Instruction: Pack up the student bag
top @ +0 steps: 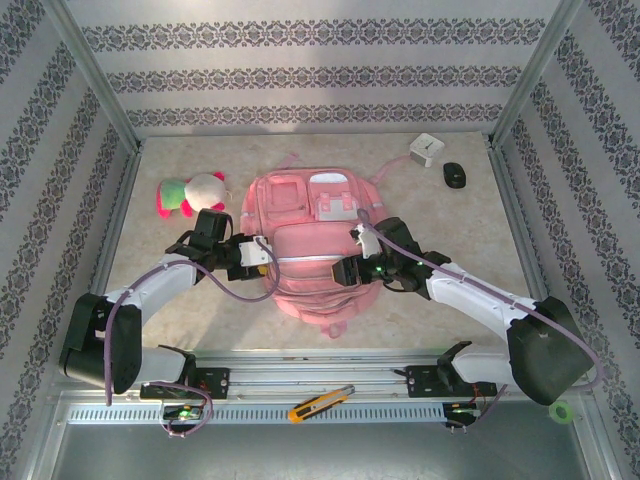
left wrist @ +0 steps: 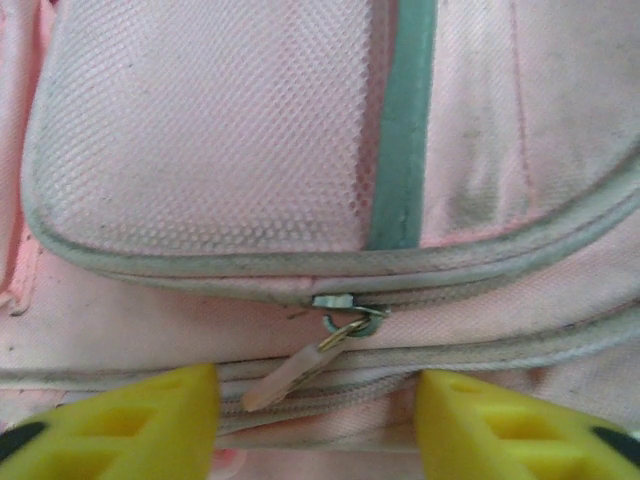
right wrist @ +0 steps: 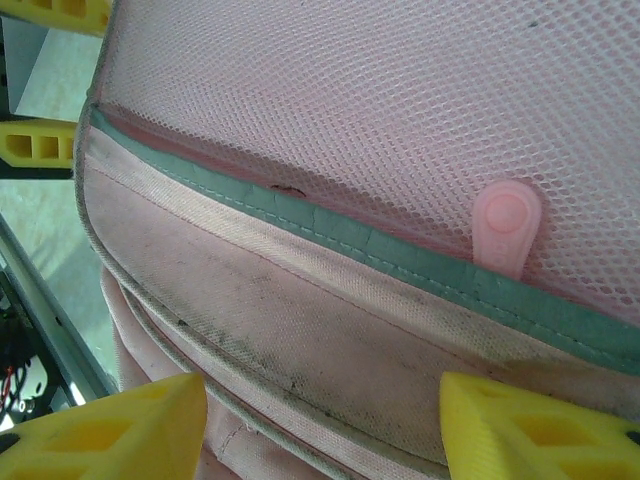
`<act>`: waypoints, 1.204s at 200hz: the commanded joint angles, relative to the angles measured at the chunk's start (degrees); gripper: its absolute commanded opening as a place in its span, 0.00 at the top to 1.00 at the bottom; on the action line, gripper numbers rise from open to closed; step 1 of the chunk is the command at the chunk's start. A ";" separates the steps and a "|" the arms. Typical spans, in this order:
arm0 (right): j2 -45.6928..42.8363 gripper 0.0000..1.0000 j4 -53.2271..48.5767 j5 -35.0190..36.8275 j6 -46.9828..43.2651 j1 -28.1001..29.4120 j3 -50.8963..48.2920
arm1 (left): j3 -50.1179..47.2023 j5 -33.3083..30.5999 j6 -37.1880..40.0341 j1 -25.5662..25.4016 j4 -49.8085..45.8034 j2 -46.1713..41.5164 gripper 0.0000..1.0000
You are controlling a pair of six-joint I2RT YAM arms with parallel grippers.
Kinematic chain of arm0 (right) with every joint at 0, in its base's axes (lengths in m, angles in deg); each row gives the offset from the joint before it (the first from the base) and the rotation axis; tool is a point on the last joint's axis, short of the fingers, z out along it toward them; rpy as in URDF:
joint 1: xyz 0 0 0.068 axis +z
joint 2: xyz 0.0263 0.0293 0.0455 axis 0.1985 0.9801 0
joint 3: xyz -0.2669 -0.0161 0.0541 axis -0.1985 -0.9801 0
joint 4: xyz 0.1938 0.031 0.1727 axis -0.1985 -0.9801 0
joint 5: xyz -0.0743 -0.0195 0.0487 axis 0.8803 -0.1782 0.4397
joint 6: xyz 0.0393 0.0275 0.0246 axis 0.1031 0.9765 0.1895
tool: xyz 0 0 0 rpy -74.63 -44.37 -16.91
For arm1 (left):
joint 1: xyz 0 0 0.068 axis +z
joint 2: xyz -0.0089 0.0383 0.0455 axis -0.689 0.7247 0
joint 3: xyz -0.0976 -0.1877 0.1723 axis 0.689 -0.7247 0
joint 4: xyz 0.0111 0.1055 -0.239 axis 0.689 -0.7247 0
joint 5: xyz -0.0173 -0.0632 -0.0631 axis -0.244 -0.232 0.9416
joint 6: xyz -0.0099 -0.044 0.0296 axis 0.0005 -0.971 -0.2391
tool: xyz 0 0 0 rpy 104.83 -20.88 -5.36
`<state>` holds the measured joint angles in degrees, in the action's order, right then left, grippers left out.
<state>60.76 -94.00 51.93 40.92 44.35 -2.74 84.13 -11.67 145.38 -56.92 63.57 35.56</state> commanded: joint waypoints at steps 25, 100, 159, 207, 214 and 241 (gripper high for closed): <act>0.42 0.38 0.40 -0.99 -1.68 0.85 1.36 | 1.56 3.80 -0.47 -0.12 0.84 -0.94 0.64; -0.63 0.38 0.41 -0.54 -1.91 0.97 0.57 | 0.48 2.45 -2.22 -1.51 -0.74 -3.28 0.90; -4.17 0.35 -0.09 5.38 5.92 1.51 -0.85 | -0.35 0.28 -5.02 -3.88 -3.14 -3.84 0.98; -11.26 0.36 6.79 12.87 36.05 2.59 -9.68 | 0.22 -10.21 -15.75 -9.79 -5.46 -2.71 1.00; -11.37 0.36 7.30 12.65 36.96 3.50 -9.70 | -0.03 -11.54 -17.37 -10.43 -5.76 -2.80 1.00; -10.17 0.36 15.26 9.71 41.92 6.78 -11.23 | -0.43 -14.19 -20.47 -12.75 -6.53 -3.97 1.00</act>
<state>50.13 -88.51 62.16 73.05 48.72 -12.35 84.13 -23.69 130.78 -67.17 60.27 32.80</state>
